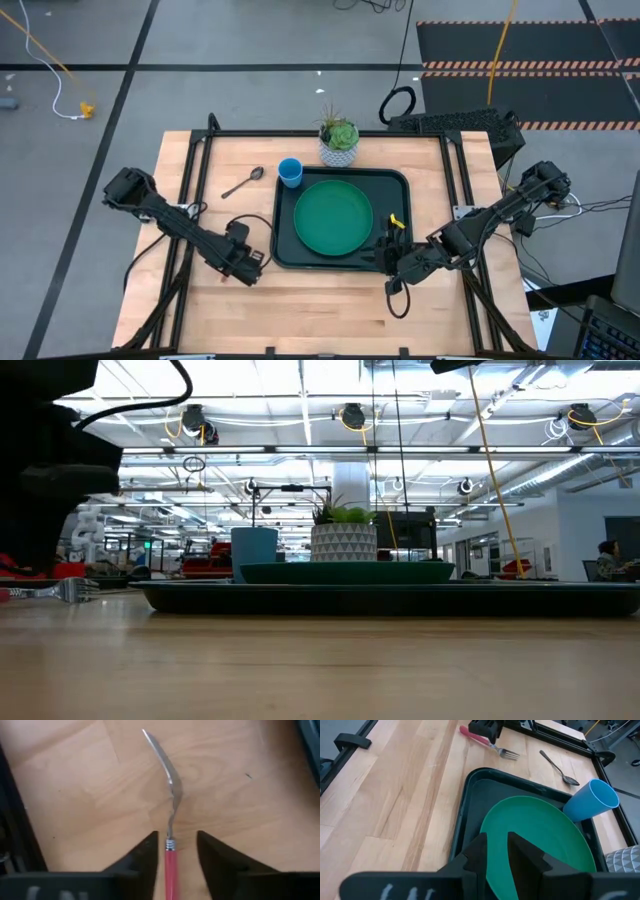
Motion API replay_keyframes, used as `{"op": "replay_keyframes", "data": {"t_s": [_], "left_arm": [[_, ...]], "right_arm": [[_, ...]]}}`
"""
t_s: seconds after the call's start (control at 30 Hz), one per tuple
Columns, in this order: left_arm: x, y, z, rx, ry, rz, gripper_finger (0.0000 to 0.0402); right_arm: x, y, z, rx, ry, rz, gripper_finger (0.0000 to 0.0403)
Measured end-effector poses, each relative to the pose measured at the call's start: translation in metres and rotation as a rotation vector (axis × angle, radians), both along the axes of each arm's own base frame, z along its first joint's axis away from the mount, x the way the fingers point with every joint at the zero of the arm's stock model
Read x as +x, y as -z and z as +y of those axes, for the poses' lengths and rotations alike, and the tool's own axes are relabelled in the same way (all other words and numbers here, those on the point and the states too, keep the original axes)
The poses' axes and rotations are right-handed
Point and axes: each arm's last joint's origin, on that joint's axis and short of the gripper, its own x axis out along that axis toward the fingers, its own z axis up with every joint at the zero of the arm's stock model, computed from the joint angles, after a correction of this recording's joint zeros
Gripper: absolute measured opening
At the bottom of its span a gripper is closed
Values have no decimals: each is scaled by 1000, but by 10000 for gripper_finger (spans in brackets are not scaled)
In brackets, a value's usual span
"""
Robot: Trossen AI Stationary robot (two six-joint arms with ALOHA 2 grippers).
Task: Pick and place plate/cup/fork/spoon on tray
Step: Put the pink fork to the right side of the green plate on the black serving tray
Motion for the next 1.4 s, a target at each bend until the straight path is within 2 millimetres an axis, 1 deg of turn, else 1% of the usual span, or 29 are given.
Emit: {"op": "replay_keyframes", "data": {"t_s": [0.13, 0.23, 0.33, 0.43, 0.53, 0.63, 0.7, 0.93, 0.97, 1.07, 1.13, 1.2, 1.27, 1.4], "left_arm": [[-3, 7, 4, 21, -11, 23, 218], [-7, 14, 9, 35, -28, 41, 259], [-7, 22, 10, 4, -24, 17, 275], [-7, 30, 11, -37, 0, -7, 272], [-7, 35, 14, -53, 10, -26, 250], [-6, 36, 15, -60, 13, -26, 209], [-4, 36, 16, -72, 24, -27, 173], [-2, 36, 17, -71, 112, -15, 22], [-3, 36, 18, -62, 121, -9, 14], [-6, 30, 21, -47, 149, 0, 16], [-7, 16, 21, -23, 156, -10, 14], [-5, -6, 21, 16, 166, -75, 7], [-4, -26, 22, 79, 185, -158, 8], [1, -72, 21, 242, 268, -403, 9]], "right_arm": [[0, 0, 0, 0, 0, 0, 68], [0, 0, 0, 0, 0, 0, 68], [0, 0, 0, 0, 0, 0, 68], [0, 0, 0, 0, 0, 0, 68], [0, 0, 0, 0, 0, 1, 68], [0, 0, 0, 0, 0, 1, 68], [0, 0, 0, 0, 0, 1, 68], [0, 0, 0, 0, 0, 0, 68], [0, 0, 0, 0, 0, 0, 68], [0, 0, 0, 3, 0, -5, 68], [2, 0, 1, 11, 2, -20, 68], [6, 0, 3, 20, 3, -40, 68], [12, 1, 5, 27, 2, -65, 68], [27, 8, 9, 29, 5, -115, 68]]}}
